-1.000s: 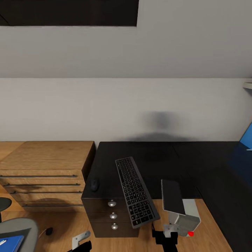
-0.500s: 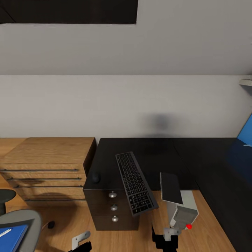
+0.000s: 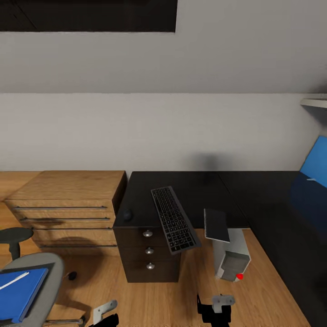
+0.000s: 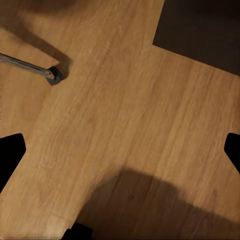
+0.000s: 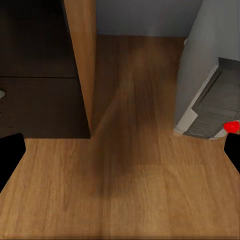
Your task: In the bedroom, organize the workspace by keeping the computer under the desk, ensuring the monitor is on the desk, placing the keyboard on the desk next to the monitor, placing the mouse on the desk next to the keyboard, moving the folder from the swivel chair onto the desk next to the mouse, stacking the notebook on top of the folder with the pen on top of the notebook, and positioning the swivel chair next to the desk.
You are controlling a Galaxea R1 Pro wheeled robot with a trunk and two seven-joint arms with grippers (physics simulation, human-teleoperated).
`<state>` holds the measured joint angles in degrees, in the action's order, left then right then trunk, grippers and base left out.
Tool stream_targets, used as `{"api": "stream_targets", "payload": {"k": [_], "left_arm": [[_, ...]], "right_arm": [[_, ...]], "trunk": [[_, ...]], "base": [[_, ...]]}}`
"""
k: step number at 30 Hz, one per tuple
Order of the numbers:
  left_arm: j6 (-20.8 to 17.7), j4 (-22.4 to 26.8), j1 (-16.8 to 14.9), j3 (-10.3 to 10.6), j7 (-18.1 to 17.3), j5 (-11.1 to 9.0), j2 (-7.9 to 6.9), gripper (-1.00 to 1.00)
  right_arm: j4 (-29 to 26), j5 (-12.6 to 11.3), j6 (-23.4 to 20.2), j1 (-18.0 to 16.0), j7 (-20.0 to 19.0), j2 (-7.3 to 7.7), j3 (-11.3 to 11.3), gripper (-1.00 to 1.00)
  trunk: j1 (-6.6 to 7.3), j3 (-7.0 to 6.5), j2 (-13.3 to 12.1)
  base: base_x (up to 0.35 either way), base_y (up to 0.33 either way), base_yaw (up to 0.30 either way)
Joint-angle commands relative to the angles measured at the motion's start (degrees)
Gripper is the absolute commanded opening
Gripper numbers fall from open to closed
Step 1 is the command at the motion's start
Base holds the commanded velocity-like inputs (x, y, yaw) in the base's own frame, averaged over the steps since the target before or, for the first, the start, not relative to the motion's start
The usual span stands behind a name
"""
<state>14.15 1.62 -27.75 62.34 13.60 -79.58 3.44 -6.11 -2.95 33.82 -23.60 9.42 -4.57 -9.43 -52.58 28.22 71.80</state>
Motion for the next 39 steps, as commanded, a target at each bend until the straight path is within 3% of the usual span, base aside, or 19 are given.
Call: {"api": "stream_targets", "payload": {"k": [1,16,27,29,39], "left_arm": [[0.08,0.08,-0.02,0.49,0.38,-0.32,-0.01,1.00],[-0.01,-0.03,-0.02,0.48,0.57,-0.33,-0.01,1.00],[0.00,-0.03,-0.02,0.50,0.55,-0.32,-0.01,1.00],[0.66,-0.12,-0.02,0.31,0.18,-0.57,-0.67,1.00],[0.59,-0.12,-0.02,0.66,0.54,-0.23,0.73,1.00]], "right_arm": [[0.05,-0.30,0.15,-0.04,0.33,0.00,-0.50,1.00],[0.16,-0.05,0.12,-0.04,0.39,0.30,-0.50,1.00],[2.41,-0.23,0.13,-0.04,0.51,0.44,-0.50,1.00],[3.06,-0.39,-0.28,0.62,0.57,0.94,-0.28,1.00],[6.29,-0.39,-0.17,2.05,0.39,0.75,-0.40,1.00]], "trunk": [[-0.22,0.24,0.45],[-3.51,2.93,6.47],[-3.51,2.93,6.47],[-3.51,2.94,6.47],[-3.51,2.94,6.47]], "base": [[-0.040,0.000,0.000],[-0.007,0.000,0.000],[0.000,0.000,0.000],[0.000,0.000,0.000],[0.000,0.000,0.000]]}}
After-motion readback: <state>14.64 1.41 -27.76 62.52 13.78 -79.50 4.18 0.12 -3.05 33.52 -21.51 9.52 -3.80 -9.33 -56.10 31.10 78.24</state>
